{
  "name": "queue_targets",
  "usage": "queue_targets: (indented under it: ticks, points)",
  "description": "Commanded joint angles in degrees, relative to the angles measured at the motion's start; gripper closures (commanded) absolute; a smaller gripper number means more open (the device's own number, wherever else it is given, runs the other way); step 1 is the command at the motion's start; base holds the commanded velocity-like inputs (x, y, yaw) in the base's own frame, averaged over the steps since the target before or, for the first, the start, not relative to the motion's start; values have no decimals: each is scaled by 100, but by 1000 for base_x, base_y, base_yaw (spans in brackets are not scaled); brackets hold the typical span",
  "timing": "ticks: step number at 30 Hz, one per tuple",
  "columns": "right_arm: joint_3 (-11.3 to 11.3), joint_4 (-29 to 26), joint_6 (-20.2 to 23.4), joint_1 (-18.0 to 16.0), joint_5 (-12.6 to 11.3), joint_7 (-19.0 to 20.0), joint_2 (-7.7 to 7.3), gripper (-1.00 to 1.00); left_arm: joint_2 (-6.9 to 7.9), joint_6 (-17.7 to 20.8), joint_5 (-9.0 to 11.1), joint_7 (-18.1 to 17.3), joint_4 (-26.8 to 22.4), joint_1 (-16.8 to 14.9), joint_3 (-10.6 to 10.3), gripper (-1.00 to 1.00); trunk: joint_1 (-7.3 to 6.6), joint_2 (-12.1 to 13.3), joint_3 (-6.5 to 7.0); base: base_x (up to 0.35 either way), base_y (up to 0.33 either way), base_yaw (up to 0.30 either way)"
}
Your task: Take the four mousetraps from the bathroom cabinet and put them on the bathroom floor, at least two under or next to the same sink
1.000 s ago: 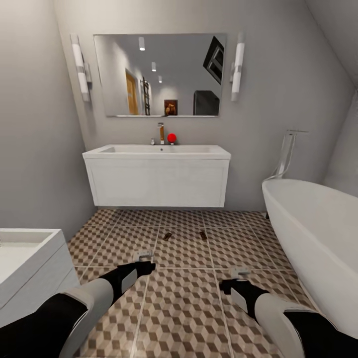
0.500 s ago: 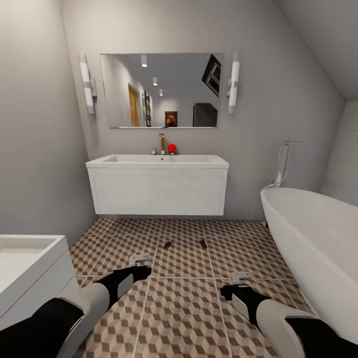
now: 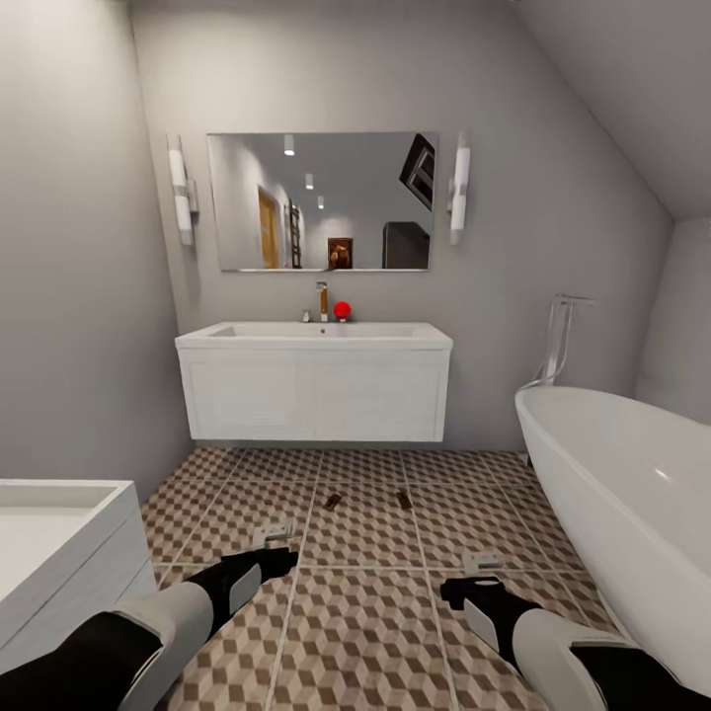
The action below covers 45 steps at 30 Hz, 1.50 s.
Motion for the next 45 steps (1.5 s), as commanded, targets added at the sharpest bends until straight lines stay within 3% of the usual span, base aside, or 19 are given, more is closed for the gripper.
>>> queue_targets:
  ticks: [1, 24, 39, 45]
  points:
    - [-17, 10, 13, 8, 48, -24, -1, -100, 2, 20, 54, 15, -3, 16, -48, -100, -24, 38, 12, 0, 0, 0]
    - [-13, 6, -177, 233, 55, -33, -155, -100, 131, -16, 61, -9, -7, 237, -48, -100, -529, 961, 425, 0, 0, 0]
    - [-15, 7, -343, 438, 56, -26, -228, -100, 144, -39, 245, -19, -6, 429, -48, -100, -859, 1562, 694, 0, 0, 0]
    - [-11, 6, -515, 709, 56, -31, -273, -100, 157, -201, 285, -21, -4, 559, -48, -100, -990, 1803, 802, 0, 0, 0]
